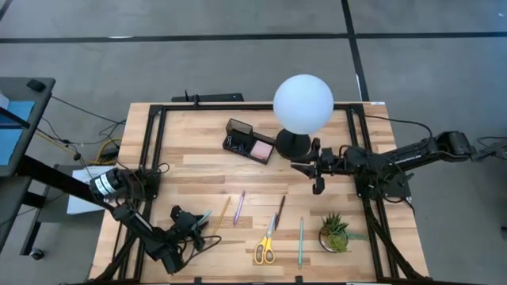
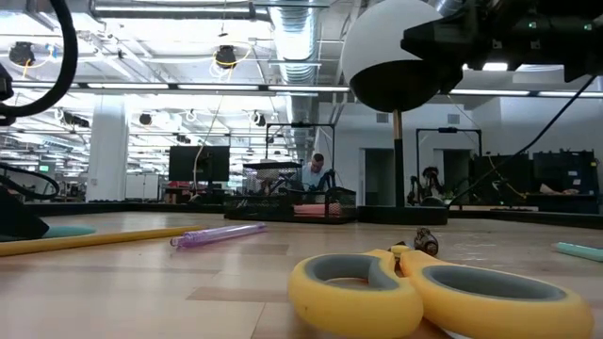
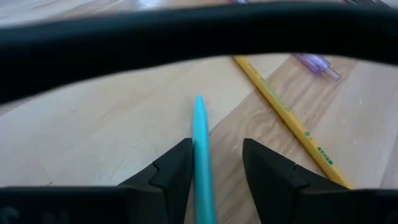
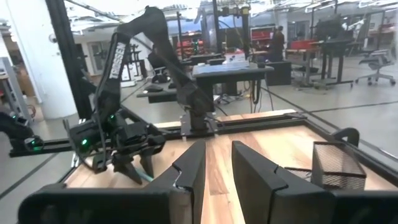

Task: Pick and place office supplies into organizer
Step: Put the blue pen into the black desk organizer

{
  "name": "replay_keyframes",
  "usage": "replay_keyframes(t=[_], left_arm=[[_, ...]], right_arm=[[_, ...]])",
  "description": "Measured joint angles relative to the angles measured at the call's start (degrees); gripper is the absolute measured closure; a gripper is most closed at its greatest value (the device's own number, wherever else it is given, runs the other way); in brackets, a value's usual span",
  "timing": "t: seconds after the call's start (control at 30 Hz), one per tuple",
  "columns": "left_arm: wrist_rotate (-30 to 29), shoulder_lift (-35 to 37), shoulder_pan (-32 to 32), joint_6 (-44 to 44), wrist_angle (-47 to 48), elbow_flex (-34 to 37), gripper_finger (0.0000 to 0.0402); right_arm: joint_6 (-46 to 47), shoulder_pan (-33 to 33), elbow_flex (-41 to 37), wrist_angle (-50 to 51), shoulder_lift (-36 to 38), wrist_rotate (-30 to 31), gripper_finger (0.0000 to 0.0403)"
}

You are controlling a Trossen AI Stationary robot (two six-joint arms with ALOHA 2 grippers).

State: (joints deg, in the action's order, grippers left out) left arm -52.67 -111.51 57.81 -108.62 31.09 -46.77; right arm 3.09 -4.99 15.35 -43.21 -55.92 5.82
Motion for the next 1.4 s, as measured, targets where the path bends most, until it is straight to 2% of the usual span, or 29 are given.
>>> replay_keyframes(t=[0.3,0.57,0.73,0.87,1.2,1.3,1.4], left_arm=[[0.60,0.12,-0.20,-2.99,-0.06,0.99,0.0272],[2.20,0.26,-1.40,-3.35,1.37,1.08,0.0385],[2.13,0.62,-2.46,-5.73,3.48,1.03,0.0382],[4.58,3.03,-4.84,-6.54,6.35,1.09,0.0386],[5.54,5.01,-12.52,3.45,7.59,1.32,0.0388],[3.43,4.90,-15.05,4.83,7.76,1.46,0.0387],[-3.79,4.71,-17.85,4.55,8.75,1.72,0.0387]], right_arm=[[-0.02,-2.47,0.00,1.22,0.00,0.00,0.0332],[-0.04,-2.94,0.00,1.15,0.00,0.00,0.0332],[-0.06,-2.79,0.00,0.70,0.00,0.00,0.0332],[-0.07,-2.28,0.00,0.69,0.00,0.01,0.0332],[-0.09,-0.21,0.00,0.68,0.00,0.02,0.0332],[-0.09,0.60,0.00,0.21,0.00,0.05,0.0332],[-0.08,1.38,0.00,-0.58,0.00,0.04,0.0332]])
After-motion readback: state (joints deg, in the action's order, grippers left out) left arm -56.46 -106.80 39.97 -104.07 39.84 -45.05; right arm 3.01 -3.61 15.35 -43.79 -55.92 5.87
